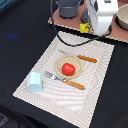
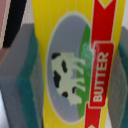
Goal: Interact with the objects in diverse but meaningful ways.
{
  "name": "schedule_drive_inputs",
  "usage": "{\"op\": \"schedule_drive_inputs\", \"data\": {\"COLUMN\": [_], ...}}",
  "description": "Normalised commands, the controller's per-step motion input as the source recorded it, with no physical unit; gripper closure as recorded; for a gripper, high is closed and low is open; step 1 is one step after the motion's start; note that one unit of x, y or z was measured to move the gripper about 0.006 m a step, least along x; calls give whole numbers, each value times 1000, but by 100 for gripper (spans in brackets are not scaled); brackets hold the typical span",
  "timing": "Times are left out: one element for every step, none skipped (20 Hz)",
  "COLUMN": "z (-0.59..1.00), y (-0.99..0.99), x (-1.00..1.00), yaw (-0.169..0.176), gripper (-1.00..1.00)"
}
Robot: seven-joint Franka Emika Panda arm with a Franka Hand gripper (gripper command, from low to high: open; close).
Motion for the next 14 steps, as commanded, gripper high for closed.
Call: {"op": "schedule_drive_inputs", "data": {"z": [-651,-634,-611,-606,-566,-543,-509,-471,-380,-289,-157,-46,0,6], "y": [6,0,0,0,0,0,0,0,0,0,0,0,0,0], "x": [-657,-637,-611,-586,-589,-537,-506,-460,-431,-371,-306,-220,-114,-71], "yaw": [44,43,38,30,21,19,18,19,13,11,2,0,0,0], "gripper": [100,100,100,100,100,100,100,100,100,100,100,-100,-100,-100]}}
